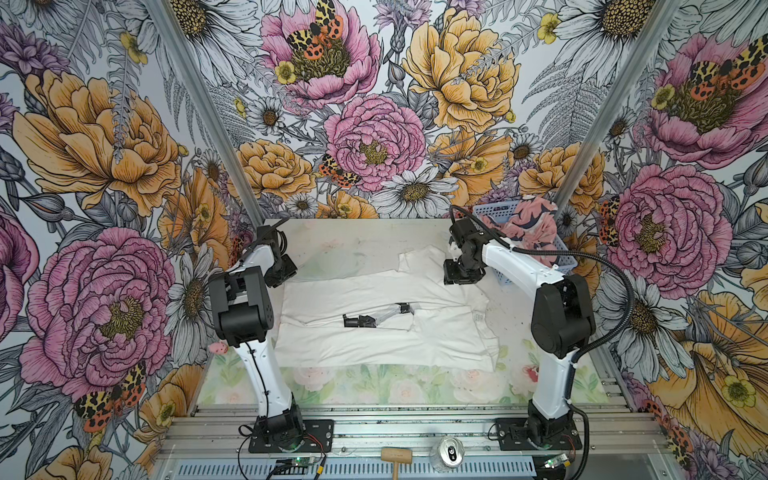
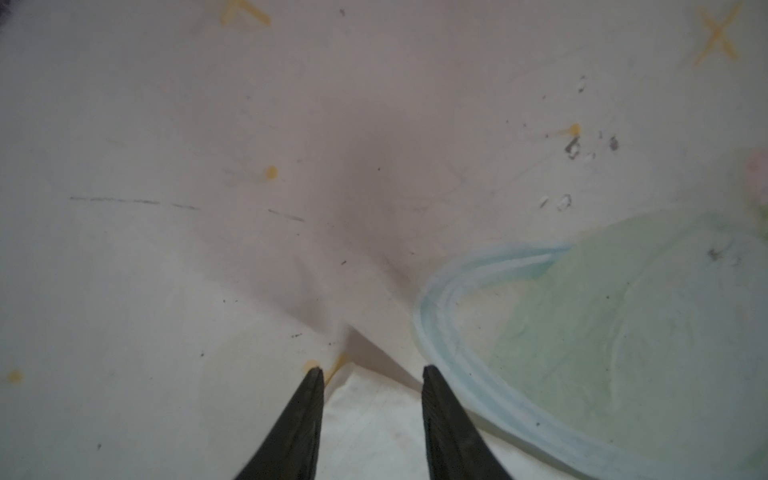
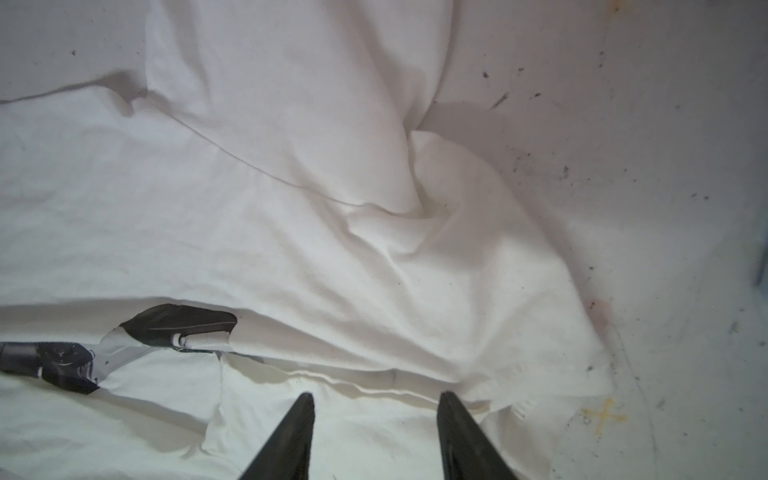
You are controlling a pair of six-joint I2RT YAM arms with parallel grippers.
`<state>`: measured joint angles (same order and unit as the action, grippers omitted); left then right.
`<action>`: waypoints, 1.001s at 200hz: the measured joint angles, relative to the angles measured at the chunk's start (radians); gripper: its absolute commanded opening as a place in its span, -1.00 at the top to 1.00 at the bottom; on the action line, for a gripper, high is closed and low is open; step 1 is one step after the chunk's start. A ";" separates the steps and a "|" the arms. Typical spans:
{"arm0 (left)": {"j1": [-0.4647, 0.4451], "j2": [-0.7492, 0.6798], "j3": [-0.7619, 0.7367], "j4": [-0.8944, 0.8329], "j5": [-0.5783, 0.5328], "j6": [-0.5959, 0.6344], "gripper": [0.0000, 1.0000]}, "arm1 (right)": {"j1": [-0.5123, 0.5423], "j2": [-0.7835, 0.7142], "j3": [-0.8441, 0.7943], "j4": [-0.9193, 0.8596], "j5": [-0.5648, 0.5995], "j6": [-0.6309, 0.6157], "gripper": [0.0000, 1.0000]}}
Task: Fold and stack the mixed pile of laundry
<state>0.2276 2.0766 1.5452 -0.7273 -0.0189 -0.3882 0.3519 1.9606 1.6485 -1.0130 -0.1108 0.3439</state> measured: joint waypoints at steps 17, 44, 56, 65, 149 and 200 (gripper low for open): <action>0.001 0.010 0.013 0.000 0.001 0.003 0.25 | 0.000 0.000 0.000 -0.001 -0.001 0.000 0.00; -0.002 0.031 0.029 0.005 0.003 0.003 0.29 | 0.000 0.000 0.000 0.000 -0.004 0.001 -0.01; -0.005 0.038 0.029 0.002 0.003 0.003 0.32 | 0.000 0.000 0.000 0.000 -0.004 0.004 0.00; -0.008 0.043 0.029 0.001 0.003 0.003 0.35 | 0.000 0.000 0.000 0.000 -0.004 0.005 -0.01; -0.010 0.054 0.029 -0.028 -0.012 0.016 0.74 | 0.000 0.000 0.000 0.000 -0.004 0.007 0.00; -0.010 0.053 0.029 -0.034 -0.010 0.024 1.00 | -0.005 0.010 0.030 0.001 -0.004 0.007 -0.01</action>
<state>0.2180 2.1300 1.5745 -0.7612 -0.0284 -0.3641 0.3466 1.9701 1.6787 -1.0122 -0.1146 0.3511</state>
